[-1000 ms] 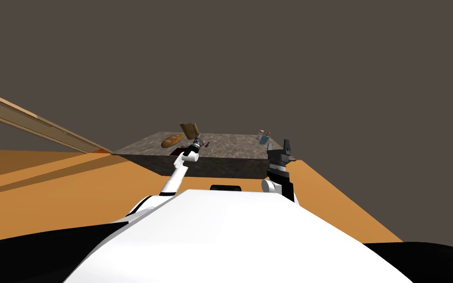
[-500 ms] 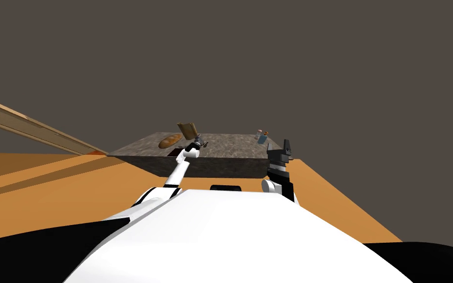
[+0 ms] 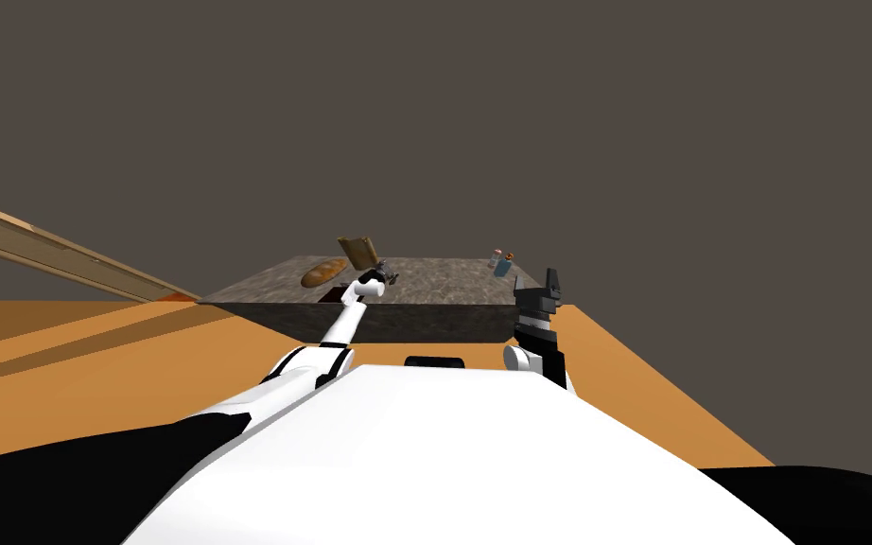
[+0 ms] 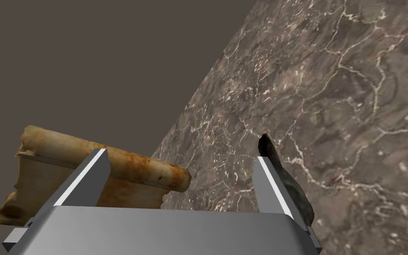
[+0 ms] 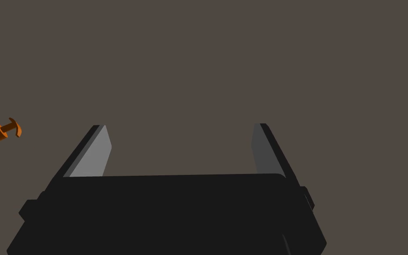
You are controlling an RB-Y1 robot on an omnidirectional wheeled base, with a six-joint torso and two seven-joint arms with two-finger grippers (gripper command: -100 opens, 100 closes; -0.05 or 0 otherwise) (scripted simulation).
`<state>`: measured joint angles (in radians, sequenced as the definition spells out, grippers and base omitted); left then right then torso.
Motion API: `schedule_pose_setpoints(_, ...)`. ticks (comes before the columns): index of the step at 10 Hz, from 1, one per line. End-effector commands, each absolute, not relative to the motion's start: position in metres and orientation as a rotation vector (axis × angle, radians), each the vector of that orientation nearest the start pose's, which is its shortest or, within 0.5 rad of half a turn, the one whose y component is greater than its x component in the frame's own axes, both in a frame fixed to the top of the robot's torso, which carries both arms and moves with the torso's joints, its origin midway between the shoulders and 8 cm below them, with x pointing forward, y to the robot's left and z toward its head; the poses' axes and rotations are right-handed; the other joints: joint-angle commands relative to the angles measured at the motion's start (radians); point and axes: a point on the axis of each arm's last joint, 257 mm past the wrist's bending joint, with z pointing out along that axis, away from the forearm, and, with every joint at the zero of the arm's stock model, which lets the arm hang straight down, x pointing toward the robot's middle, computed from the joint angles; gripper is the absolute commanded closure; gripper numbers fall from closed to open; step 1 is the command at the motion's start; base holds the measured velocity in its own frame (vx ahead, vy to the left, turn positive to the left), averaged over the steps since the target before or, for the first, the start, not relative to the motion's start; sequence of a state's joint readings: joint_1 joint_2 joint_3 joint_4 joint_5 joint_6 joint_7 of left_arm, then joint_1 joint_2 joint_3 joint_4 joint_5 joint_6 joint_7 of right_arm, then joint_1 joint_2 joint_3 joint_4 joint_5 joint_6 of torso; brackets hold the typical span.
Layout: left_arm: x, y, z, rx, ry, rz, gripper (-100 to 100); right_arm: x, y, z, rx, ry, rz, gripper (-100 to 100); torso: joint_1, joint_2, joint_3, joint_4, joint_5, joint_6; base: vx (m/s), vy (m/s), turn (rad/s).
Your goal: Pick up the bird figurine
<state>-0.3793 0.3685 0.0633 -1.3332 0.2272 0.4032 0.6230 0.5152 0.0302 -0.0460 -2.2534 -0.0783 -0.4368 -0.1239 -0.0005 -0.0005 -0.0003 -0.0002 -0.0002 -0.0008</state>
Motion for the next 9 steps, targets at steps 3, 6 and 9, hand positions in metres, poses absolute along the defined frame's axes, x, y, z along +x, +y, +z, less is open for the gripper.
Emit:
schedule_pose_setpoints(3,0.645,0.35,-0.221,-1.945,0.97,-1.302,-100,0.352,-0.312,-0.005,0.854,0.558,1.387,0,0.0,0.0,0.0,0.0,0.0,0.0,0.011,-0.008,-0.019)
schedule_pose_setpoints(6,0.657,0.355,-0.225,-2.095,0.898,-1.277,-100,0.352,-0.312,-0.005,0.854,0.558,1.387,0,0.001,0.0,0.0,0.0,0.0,0.0,0.02,-0.005,-0.021)
schedule_pose_setpoints(9,0.658,0.36,-0.242,-2.217,0.856,-1.216,-100,0.352,-0.312,-0.005,0.854,0.558,1.387,0,0.001,0.0,0.0,0.0,0.0,0.0,0.018,0.001,-0.01)
